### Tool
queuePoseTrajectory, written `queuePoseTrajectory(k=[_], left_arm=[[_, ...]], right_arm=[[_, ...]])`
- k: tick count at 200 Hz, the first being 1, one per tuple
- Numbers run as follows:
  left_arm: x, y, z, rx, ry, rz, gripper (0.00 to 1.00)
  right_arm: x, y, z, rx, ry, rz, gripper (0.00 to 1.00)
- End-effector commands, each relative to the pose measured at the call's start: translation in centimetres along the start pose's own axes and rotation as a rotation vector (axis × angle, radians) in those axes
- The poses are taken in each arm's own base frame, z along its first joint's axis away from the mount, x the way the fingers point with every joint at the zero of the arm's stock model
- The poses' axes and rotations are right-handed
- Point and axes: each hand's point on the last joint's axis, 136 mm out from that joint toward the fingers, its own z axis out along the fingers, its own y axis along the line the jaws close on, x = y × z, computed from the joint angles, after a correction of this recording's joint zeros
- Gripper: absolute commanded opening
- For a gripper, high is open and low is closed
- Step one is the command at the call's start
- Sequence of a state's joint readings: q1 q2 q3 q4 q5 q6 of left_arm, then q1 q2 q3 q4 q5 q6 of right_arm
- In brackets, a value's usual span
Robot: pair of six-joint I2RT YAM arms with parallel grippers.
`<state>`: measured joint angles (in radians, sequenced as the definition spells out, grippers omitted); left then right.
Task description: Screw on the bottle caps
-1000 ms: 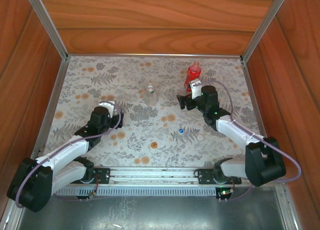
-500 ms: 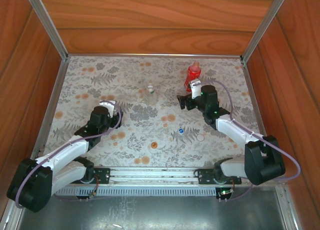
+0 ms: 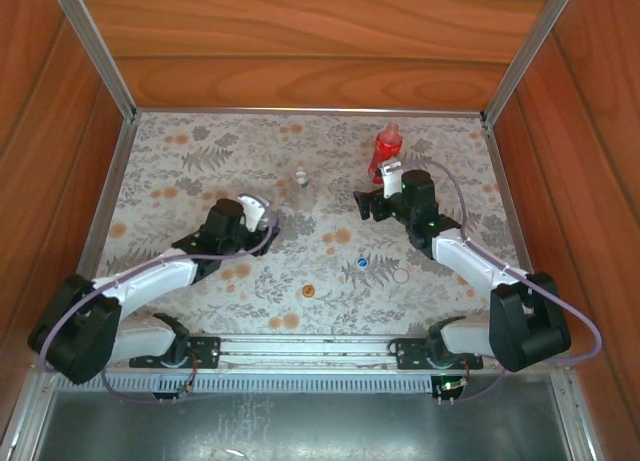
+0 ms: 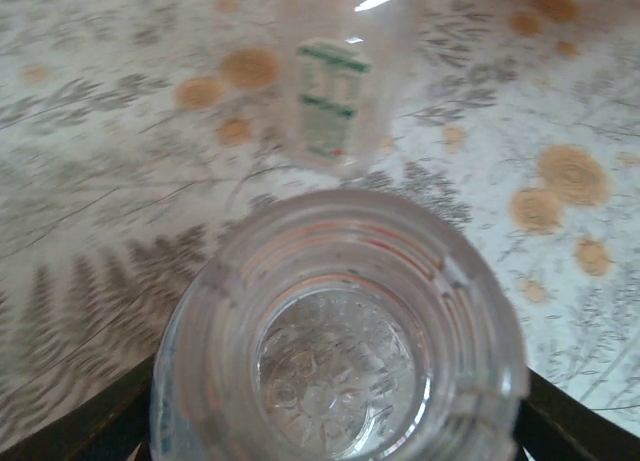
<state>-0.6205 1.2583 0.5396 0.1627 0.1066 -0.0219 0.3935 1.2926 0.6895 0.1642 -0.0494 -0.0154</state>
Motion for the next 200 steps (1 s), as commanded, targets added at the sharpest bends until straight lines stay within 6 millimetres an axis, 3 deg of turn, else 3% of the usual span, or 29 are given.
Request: queuePoseTrajectory(k=[1,40,70,104,132,153,200], left_arm=[[-1.6,-4.1,1.3,0.146,-0.002,0.129,0.66],[-2.1,-8.5,3.8,0.302,0.038,0.212,0.66],[-2.6,-10.3,5.2,0.373,0.051,0.222,0.66],[-2.4,-10.9,6.1,0.388,0.065,0.233,0.7],[-2.7,-10.6,6.2,0.368,0.046,0.232,0.9],[-3.4,-10.8,5.8,0.37,-0.022,0.228,1.0],[-4.8,-10.7,4.4,0.319,-0.227,0.212,1.0]], right_arm=[[-0.5,0.0,-0.6,0.017,-0.009,0.023,1.0],[0.4,-0.8,-1.1,0.066,0.01,0.039,1.0],[0.9,-1.1,-1.4,0.089,0.016,0.043,1.0],[1.1,-1.2,-1.5,0.092,0.021,0.053,1.0],[1.2,-0.9,-1.8,0.083,0.035,0.069,1.0],[1.2,-0.8,-2.2,0.079,0.039,0.081,1.0],[2.2,0.3,-3.1,0.024,0.054,0.172,1.0]])
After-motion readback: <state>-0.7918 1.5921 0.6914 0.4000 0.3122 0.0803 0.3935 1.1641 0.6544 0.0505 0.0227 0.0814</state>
